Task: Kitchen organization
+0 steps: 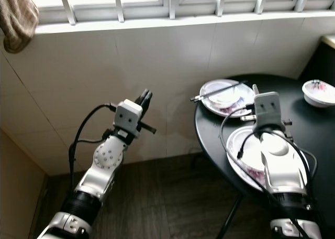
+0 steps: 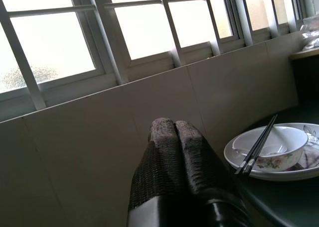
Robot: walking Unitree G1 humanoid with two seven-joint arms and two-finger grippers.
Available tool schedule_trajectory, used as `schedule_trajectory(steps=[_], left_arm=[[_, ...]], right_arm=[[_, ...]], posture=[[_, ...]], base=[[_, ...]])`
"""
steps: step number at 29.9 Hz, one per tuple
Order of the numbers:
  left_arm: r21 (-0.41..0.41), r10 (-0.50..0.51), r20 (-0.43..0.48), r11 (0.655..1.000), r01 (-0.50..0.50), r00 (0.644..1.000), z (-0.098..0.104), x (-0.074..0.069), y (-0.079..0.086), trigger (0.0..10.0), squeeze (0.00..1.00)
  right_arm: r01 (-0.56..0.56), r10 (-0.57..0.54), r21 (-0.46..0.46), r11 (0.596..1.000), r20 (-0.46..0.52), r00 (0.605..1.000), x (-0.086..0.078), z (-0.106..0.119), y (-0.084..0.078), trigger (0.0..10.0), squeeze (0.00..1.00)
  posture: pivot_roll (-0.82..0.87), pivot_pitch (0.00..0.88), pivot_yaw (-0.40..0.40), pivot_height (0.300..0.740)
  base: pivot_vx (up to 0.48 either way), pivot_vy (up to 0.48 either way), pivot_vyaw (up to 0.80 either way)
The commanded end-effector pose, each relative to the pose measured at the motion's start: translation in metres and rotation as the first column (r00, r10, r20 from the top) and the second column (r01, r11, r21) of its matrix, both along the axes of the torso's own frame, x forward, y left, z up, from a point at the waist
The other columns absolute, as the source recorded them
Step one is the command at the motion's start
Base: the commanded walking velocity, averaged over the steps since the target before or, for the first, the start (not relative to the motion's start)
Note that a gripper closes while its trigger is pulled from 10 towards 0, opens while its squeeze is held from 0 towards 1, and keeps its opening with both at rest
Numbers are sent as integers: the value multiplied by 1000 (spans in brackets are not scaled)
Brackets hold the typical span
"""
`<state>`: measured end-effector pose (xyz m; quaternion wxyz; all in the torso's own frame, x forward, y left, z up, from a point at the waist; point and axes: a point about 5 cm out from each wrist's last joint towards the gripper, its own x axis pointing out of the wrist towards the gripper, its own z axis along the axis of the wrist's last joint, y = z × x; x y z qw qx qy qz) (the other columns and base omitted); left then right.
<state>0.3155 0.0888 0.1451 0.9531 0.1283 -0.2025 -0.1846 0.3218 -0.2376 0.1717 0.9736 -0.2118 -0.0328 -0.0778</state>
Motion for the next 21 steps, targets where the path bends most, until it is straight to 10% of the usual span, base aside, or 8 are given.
schedule_trajectory(steps=[1, 11, 21], left_arm=[[11, 3, -13, 1000, -3, 1000, -1, 2, 1, 10000, 0], [13, 13, -10, 1000, -12, 1000, 1, 4, 3, 10000, 0], [-8, 31, -45, 999, -32, 999, -1, 6, 8, 10000, 0]], right_arm=[[2, -1, -32, 999, 37, 999, -3, 5, 5, 0, 0], [-217, 229, -152, 964, 68, 971, -18, -1, 62, 0, 0], [-255, 264, -148, 956, 48, 963, -26, -12, 77, 0, 0]], posture=[[80, 0, -46, 740], [83, 0, -42, 740], [90, 0, -41, 740]], base=[[0, 0, 0], [0, 0, 340], [0, 24, 800]])
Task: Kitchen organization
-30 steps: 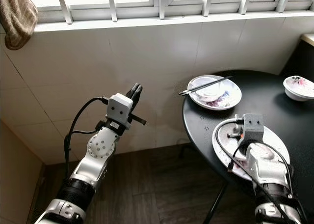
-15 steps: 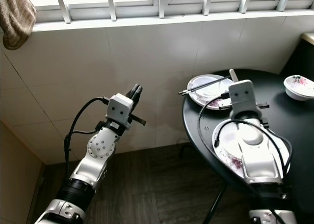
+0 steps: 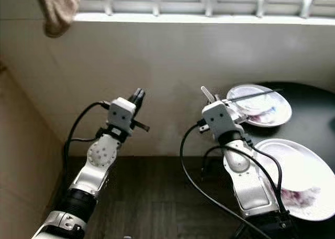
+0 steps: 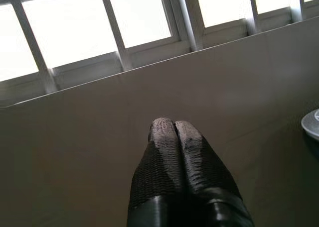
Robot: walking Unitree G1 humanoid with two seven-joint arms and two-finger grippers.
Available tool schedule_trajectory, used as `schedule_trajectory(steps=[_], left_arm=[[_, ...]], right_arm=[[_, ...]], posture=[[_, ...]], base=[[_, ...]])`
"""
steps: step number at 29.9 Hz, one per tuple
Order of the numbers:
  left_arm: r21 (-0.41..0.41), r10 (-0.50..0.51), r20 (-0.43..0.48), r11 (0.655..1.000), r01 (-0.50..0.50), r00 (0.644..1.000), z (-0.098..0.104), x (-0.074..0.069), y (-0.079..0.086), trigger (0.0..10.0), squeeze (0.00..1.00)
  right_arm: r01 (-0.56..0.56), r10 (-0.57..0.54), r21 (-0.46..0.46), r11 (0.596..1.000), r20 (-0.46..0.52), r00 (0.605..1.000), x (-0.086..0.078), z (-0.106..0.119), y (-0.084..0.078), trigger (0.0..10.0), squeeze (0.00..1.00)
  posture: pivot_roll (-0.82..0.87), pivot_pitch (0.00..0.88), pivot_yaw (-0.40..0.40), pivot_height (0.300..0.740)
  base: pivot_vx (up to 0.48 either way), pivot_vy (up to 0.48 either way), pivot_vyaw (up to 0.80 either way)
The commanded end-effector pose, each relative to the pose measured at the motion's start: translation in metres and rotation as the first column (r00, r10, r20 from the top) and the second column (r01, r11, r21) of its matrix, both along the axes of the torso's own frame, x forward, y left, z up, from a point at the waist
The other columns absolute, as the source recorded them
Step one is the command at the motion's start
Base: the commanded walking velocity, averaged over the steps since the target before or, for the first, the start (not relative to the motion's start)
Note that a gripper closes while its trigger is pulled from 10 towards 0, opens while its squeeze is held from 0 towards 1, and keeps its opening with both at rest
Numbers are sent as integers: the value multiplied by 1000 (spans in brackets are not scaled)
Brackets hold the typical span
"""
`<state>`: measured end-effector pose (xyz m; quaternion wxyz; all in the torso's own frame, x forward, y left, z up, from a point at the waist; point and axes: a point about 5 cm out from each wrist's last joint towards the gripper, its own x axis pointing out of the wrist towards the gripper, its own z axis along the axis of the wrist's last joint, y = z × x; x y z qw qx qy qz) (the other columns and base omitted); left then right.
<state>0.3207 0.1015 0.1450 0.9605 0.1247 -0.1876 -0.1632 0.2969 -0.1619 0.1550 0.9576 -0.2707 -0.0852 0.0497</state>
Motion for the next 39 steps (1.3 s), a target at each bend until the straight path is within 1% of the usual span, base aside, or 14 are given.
schedule_trajectory(steps=[1, 3, 4, 8, 10, 11, 13, 16, 18, 24, 30, 39], left_arm=[[6, -15, -18, 1000, 15, 1000, -1, 1, -5, 10000, 0], [5, -23, -31, 1000, 23, 999, -1, 2, -5, 10000, 0], [11, -23, -18, 1000, 23, 1000, 0, 2, -5, 10000, 0], [11, -19, -9, 1000, 19, 1000, 1, 1, -5, 10000, 0], [42, -15, 1, 999, 15, 1000, 1, 2, -5, 10000, 0], [42, -15, 1, 999, 15, 1000, 1, 2, -5, 10000, 0], [16, -8, 25, 1000, 7, 1000, 5, 1, -3, 10000, 0], [24, -5, 19, 1000, 4, 1000, 5, 2, -3, 10000, 0], [9, 14, 41, 1000, -14, 999, 8, 3, 0, 10000, 0], [0, 18, 56, 1000, -18, 998, 12, 3, 1, 10000, 0], [-16, 20, 73, 1000, -19, 997, 13, 3, 1, 10000, 0], [-28, 13, 85, 1000, -11, 996, 14, 1, -2, 10000, 0]], right_arm=[[0, 0, 0, 1000, 28, 1000, -2, 5, 1, 0, 0], [3, -3, 6, 1000, 28, 1000, -3, 4, 3, 0, 0], [7, -7, 9, 1000, 29, 1000, -4, 4, 3, 0, 0], [20, -20, 13, 1000, 35, 999, -4, 4, 3, 0, 0], [38, -39, 14, 999, 53, 998, -5, 5, 2, 0, 0], [38, -39, 14, 999, 53, 998, -5, 5, 2, 0, 0], [39, -40, 16, 999, 60, 997, -5, 6, 2, 0, 0], [41, -42, 15, 999, 65, 997, -5, 7, 3, 0, 0], [38, -39, 12, 999, 72, 997, -4, 8, 5, 0, 0], [39, -41, 21, 999, 77, 996, -3, 9, 7, 0, 0], [41, -43, 23, 999, 93, 995, -1, 12, 8, 0, 0], [26, -25, -4, 1000, 114, 993, -1, 15, 11, 0, 0]], posture=[[90, 0, -41, 740], [90, 0, -40, 740], [90, 0, -40, 740], [88, 0, -37, 740], [88, 0, -35, 740], [88, 0, -35, 740], [88, 0, -35, 740], [89, 0, -36, 740], [89, 0, -37, 740], [92, 0, -39, 740], [90, 0, -41, 740], [92, 0, -45, 740]], base=[[0, 240, 800], [0, 480, 800], [0, 480, 800], [0, 0, 800], [0, 0, 800], [0, 0, 800], [0, 0, 800], [0, 0, 800], [0, 0, 800], [0, 0, 800], [334, 0, 800], [359, 0, 800]])
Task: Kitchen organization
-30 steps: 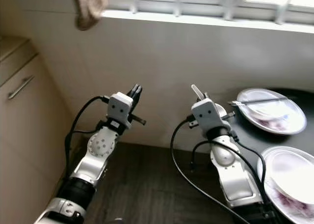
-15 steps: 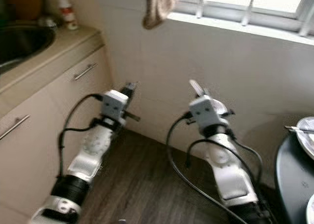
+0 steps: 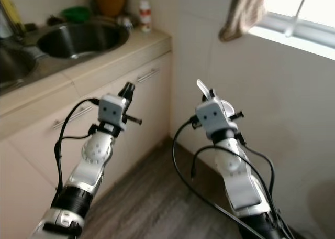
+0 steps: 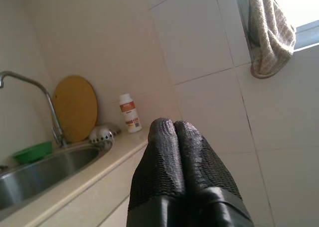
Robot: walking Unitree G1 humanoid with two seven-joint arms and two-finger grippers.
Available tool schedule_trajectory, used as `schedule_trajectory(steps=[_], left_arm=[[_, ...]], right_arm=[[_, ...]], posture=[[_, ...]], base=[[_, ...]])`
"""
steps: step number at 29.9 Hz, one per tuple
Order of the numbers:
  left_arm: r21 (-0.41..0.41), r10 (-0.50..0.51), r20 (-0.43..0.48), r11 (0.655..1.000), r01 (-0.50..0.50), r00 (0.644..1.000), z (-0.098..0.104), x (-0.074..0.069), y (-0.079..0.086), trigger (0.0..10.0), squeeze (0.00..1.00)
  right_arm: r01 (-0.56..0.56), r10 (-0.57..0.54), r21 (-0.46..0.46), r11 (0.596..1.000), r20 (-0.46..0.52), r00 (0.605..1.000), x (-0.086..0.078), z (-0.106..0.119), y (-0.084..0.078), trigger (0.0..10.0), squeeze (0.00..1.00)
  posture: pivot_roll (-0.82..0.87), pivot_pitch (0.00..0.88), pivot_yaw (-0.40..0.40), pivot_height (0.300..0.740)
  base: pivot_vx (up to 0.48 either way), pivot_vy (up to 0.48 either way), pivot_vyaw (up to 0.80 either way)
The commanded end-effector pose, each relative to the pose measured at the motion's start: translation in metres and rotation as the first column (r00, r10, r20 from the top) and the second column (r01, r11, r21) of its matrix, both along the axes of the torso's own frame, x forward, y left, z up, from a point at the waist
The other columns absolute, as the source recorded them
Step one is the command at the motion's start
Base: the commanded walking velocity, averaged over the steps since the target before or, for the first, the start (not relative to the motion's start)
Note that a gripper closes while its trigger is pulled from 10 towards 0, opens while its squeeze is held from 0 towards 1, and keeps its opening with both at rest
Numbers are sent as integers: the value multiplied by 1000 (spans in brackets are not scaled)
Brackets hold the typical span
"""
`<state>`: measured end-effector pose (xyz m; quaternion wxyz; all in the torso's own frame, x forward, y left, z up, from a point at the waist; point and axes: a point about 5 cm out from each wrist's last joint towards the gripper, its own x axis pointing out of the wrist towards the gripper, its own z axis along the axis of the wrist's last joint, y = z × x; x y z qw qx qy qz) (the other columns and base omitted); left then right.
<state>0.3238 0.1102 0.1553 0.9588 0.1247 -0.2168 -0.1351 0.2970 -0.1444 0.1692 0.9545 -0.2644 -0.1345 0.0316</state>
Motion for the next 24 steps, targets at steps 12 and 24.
schedule_trajectory(steps=[12, 24], left_arm=[[-6, -35, 22, 999, 36, 999, 3, -2, -11, 10000, 0], [-1, -37, 27, 999, 37, 999, 4, -1, -11, 10000, 0]], right_arm=[[14, -13, -26, 1000, 21, 1000, 2, 3, -4, 0, 0], [20, -18, -35, 999, 48, 999, 6, 9, -5, 0, 0]], posture=[[93, 0, -47, 740], [94, 0, -42, 740]], base=[[313, 0, 800], [308, 0, 800]])
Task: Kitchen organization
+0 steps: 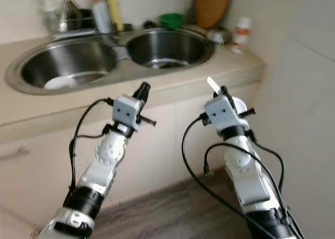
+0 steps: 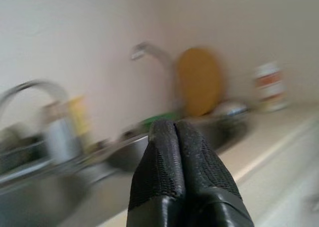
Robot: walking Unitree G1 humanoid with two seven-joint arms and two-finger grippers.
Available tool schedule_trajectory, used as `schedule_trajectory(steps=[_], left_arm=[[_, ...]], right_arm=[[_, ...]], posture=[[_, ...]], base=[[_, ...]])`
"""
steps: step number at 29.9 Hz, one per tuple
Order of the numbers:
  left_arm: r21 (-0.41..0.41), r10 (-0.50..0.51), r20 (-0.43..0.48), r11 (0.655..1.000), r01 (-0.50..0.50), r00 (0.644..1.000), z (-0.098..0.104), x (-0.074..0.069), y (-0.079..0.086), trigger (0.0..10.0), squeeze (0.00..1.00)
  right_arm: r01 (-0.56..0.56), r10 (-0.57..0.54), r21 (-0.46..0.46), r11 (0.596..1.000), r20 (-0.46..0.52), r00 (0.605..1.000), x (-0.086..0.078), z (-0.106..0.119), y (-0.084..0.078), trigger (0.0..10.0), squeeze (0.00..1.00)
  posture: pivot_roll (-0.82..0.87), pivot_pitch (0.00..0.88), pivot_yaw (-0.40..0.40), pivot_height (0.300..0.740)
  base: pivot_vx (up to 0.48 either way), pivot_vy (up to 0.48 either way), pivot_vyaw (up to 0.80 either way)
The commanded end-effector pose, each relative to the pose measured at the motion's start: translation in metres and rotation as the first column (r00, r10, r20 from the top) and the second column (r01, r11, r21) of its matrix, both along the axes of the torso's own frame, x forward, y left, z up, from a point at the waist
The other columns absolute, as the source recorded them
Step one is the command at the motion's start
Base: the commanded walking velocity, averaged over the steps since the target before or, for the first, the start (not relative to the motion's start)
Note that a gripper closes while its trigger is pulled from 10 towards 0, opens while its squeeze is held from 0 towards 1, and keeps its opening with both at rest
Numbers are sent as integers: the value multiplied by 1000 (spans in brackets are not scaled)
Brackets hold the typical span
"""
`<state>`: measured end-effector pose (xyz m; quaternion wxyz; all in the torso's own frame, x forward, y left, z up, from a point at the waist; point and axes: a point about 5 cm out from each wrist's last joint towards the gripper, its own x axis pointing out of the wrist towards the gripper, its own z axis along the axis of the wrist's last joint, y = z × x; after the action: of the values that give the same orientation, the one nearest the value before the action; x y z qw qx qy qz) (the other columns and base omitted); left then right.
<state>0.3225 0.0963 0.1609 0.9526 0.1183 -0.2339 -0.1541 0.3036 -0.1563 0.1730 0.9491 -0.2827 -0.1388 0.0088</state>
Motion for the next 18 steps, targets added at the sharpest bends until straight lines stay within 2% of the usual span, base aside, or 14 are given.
schedule_trajectory(steps=[1, 7, 9, 10, 11, 12, 18], left_arm=[[5, 8, -2, 1000, -8, 1000, -1, 0, 3, 10000, 0], [6, 8, -1, 1000, -8, 1000, -1, 0, 3, 10000, 0], [6, 9, -1, 1000, -9, 1000, -1, 0, 3, 10000, 0], [6, 9, 0, 1000, -9, 1000, 0, 0, 3, 10000, 0], [6, 8, 0, 1000, -8, 1000, 0, 0, 3, 10000, 0], [6, 8, 1, 1000, -8, 1000, 0, 0, 3, 10000, 0], [4, 9, 3, 1000, -9, 1000, 0, 0, 3, 10000, 0]], right_arm=[[-27, 28, -5, 1000, 24, 999, 0, 5, 7, 0, 0], [-29, 28, 14, 999, 24, 999, -1, 4, 9, 0, 0], [-24, 22, 62, 998, 25, 999, -1, 4, 8, 0, 0], [-14, 11, 100, 995, 27, 1000, 0, 6, 6, 3686, 0], [-7, 3, 125, 992, 29, 1000, 1, 7, 5, 3686, 0], [1, -7, 144, 990, 37, 999, 1, 9, 3, 10000, 0], [34, -52, 157, 987, 111, 992, 4, 24, -5, 10000, 0]], posture=[[94, 0, -42, 740], [94, 0, -41, 740], [94, 0, -41, 740], [94, 0, -41, 740], [95, 0, -40, 740], [95, 0, -40, 740], [95, 0, -40, 740]], base=[[304, 0, 800], [303, 0, 800], [302, 0, 800], [300, 0, 0], [300, 0, 0], [300, 0, 0], [299, 0, 0]])
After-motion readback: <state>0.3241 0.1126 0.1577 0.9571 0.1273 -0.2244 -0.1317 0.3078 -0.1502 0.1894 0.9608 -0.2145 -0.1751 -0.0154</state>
